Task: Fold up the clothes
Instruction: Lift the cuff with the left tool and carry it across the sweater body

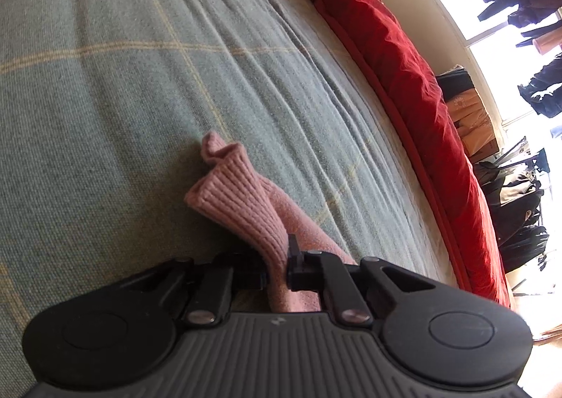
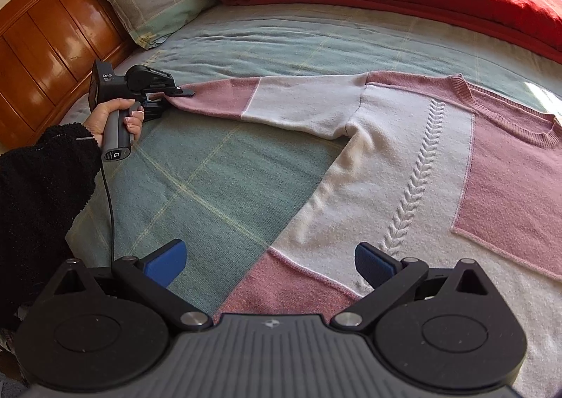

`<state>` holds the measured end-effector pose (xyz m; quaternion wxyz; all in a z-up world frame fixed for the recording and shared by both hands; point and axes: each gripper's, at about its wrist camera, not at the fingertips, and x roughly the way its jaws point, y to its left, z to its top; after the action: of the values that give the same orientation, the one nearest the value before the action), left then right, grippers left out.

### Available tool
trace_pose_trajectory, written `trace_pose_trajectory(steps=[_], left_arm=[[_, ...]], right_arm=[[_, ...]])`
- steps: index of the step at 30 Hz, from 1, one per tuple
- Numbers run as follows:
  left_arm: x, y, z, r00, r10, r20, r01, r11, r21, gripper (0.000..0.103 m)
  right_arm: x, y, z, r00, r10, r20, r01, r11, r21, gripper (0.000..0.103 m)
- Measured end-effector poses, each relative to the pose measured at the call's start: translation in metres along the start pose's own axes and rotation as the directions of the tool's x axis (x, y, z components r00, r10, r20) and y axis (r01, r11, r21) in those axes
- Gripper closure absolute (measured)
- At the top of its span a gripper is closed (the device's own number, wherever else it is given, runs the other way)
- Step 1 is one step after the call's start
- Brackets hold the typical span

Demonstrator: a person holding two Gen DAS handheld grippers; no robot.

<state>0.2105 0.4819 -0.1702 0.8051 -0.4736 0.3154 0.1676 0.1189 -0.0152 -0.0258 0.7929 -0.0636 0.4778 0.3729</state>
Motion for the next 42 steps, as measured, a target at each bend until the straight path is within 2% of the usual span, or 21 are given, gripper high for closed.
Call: trace_pose_trajectory(steps=[5, 12, 29, 42], left_arm=[[-0.008, -0.016, 0.0, 0.999, 0.044, -0.015, -0.043, 0.997, 0.068, 0.096], [-0.025, -0.057, 0.0, 0.998, 0.063, 0.01, -0.064, 0.984, 0.166, 0.096], [-0.054, -0.169, -0.026, 1.0, 0.005, -0.009, -0.002, 0.933, 0.359, 0.097], [-0.058, -0.246, -0.066, 0.999, -0.024, -0.039, 0.039, 0.898, 0.438, 0.097]], right_arm=[[-0.007, 0.001, -0.005, 0.998, -0.061, 0.001, 0.061, 0.997, -0.045, 0.0], [-0.019, -0.006, -0.011, 0.997, -0.072, 0.009, 0.073, 0.997, -0.033, 0.0], [-0.062, -0.024, -0.028, 0.994, -0.077, 0.073, 0.078, 0.997, -0.011, 0.0], [-0.096, -0.046, -0.044, 0.988, -0.081, 0.134, 0.077, 0.996, 0.036, 0.0]])
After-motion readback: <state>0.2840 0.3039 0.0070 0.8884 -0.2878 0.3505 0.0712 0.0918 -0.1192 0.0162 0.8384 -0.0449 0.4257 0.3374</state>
